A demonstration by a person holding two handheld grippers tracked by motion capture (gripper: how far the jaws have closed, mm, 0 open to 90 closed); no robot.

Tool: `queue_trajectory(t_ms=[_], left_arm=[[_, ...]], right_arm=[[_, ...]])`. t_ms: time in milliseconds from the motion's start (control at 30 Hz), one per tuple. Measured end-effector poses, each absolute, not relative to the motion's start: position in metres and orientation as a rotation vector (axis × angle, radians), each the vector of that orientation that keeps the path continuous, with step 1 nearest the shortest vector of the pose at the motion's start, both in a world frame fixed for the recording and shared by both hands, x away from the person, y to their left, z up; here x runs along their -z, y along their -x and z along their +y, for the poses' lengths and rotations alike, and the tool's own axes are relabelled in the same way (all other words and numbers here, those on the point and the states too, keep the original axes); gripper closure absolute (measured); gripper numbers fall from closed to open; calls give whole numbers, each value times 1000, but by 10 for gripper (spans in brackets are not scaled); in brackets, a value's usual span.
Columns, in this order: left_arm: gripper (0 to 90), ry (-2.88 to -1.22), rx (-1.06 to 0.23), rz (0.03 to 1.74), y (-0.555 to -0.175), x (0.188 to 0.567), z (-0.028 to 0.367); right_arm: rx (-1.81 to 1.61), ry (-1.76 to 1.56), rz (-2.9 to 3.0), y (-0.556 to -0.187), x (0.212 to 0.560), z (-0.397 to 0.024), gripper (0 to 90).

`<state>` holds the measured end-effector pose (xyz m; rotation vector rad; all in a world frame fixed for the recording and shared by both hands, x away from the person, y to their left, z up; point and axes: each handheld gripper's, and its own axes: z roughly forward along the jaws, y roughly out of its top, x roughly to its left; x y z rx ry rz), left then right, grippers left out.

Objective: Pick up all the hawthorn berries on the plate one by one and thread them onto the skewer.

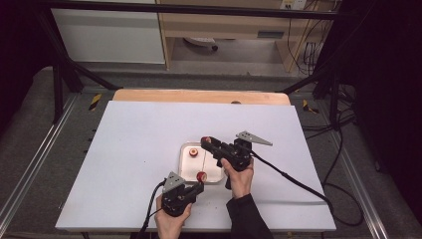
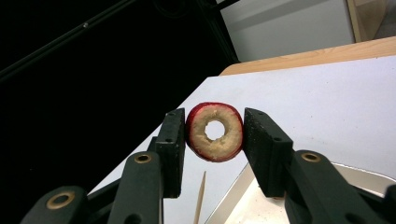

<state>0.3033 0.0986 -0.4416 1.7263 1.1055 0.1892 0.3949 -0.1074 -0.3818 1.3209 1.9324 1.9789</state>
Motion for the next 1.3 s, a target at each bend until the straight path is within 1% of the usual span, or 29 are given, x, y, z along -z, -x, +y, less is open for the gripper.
queue_trajectory(t_ms=[533, 1133, 1300], left_arm=[[879, -1716, -176, 1116, -305, 442, 100], [880, -1612, -62, 1173, -309, 441, 97], [879, -1616, -93, 1163, -312, 438, 96]], right_arm=[[-1970, -1306, 1955, -394, 384, -107, 607], [-1956, -1258, 1963, -388, 394, -103, 608], [-1946, -1255, 1990, -386, 396, -102, 609]])
